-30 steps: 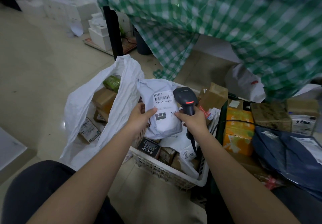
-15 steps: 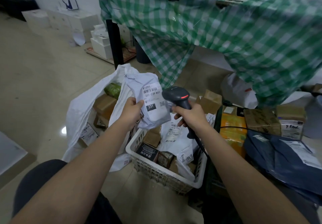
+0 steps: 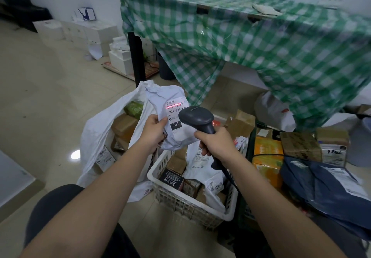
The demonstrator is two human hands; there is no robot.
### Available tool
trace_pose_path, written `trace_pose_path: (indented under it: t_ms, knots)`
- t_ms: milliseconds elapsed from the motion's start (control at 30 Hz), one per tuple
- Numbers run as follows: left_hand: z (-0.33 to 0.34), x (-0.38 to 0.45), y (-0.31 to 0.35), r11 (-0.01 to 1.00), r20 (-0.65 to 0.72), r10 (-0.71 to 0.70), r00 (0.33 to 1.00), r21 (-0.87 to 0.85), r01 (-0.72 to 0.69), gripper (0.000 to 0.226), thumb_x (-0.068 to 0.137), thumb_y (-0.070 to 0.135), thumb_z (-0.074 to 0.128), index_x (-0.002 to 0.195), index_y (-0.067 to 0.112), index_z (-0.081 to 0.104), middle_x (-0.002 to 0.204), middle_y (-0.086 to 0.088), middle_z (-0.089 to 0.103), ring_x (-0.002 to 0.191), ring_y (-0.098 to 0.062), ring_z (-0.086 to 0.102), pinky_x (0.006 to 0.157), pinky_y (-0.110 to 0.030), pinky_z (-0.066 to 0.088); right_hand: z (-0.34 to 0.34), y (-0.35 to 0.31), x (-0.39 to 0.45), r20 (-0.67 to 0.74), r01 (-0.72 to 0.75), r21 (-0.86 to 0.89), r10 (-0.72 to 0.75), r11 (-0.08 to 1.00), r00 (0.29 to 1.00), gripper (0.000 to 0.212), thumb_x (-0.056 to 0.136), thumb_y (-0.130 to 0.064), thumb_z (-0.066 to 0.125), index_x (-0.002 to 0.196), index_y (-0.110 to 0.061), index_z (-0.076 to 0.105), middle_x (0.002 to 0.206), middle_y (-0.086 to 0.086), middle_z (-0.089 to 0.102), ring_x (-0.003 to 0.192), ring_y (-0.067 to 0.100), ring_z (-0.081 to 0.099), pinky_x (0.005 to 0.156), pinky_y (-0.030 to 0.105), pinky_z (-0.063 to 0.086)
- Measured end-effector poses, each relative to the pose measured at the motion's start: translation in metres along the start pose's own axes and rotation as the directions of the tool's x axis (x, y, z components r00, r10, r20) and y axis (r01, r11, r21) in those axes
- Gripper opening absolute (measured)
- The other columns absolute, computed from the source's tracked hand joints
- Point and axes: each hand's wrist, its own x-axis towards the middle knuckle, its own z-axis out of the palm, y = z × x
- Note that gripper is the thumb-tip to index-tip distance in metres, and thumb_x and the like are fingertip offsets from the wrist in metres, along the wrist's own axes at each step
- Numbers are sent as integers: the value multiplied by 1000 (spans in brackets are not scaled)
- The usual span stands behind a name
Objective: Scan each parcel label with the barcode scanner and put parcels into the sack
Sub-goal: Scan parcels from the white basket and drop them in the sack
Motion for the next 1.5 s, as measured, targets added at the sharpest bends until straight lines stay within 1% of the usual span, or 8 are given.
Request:
trace_pose_path:
  t_ms: [200, 433, 533, 633, 1000, 1167, 1300, 1500]
  knots:
    - [-7, -9, 6, 1000, -20, 1, 1000, 5, -1, 18, 100, 17, 49, 114, 7, 46, 110, -11, 62, 102, -29, 62, 96, -51, 49, 3, -6, -7, 2, -3, 28, 3, 1000, 1000, 17, 80, -16, 64, 67, -6, 60, 58, 10, 57, 44, 17, 54, 51, 29, 42]
    - [-36, -19, 11, 999, -92, 30, 995, 30, -27, 6, 99, 16, 51, 94, 13, 49, 108, -13, 63, 105, -33, 61, 95, -55, 48, 19, -18, -12, 28, 3, 140, -7, 990, 1000, 13, 85, -10, 65, 92, 1, 63, 63, 10, 60, 40, 14, 49, 42, 22, 38]
    - [-58, -22, 10, 997, -165, 65, 984, 51, -57, 7, 99, 17, 52, 94, 12, 50, 105, -13, 63, 101, -32, 62, 89, -52, 51, 29, -23, -10, 11, 0, 170, -2, 985, 1000, 9, 85, -10, 66, 82, -3, 62, 62, 9, 60, 39, 13, 47, 40, 19, 37]
    - [-84, -24, 10, 983, -266, 128, 955, 162, -87, 11, 99, 20, 50, 99, 10, 47, 87, 0, 58, 82, -21, 58, 69, -33, 47, 44, -22, 0, 0, -1, 133, 1, 991, 1000, 11, 84, -13, 67, 77, -8, 59, 64, 10, 61, 40, 14, 49, 42, 21, 38]
    - [-194, 46, -26, 855, -467, 199, 862, 512, 80, 12, 100, 19, 45, 91, 12, 42, 91, -8, 55, 82, -25, 51, 65, -31, 34, 142, 4, 79, -1, -68, 20, 68, 998, 998, 17, 77, -18, 72, 88, -7, 65, 68, 11, 64, 51, 20, 56, 54, 31, 43]
    - [-207, 99, -55, 755, -363, 285, 887, 655, 25, 15, 96, 12, 51, 82, 10, 49, 85, -8, 56, 81, -24, 54, 60, -28, 34, 169, 17, 123, -1, -109, 20, 109, 994, 994, 15, 81, -11, 70, 92, -2, 65, 65, 8, 64, 38, 7, 53, 41, 19, 40]
    - [-206, 138, -82, 648, -219, 359, 907, 758, -74, 15, 93, 9, 56, 78, 11, 52, 87, -7, 55, 84, -26, 53, 69, -32, 38, 180, 31, 144, -19, -136, 13, 136, 991, 990, 11, 80, -15, 71, 84, -6, 67, 60, 4, 63, 44, 10, 54, 52, 28, 42]
    - [-206, 158, -128, 689, -79, 75, 994, 725, 6, 28, 94, 5, 51, 122, 5, 54, 105, -7, 59, 102, -28, 57, 73, -24, 35, 186, 48, 152, -30, -164, -35, 163, 986, 986, 14, 78, -22, 72, 71, -12, 66, 59, 5, 65, 51, 18, 57, 58, 32, 45]
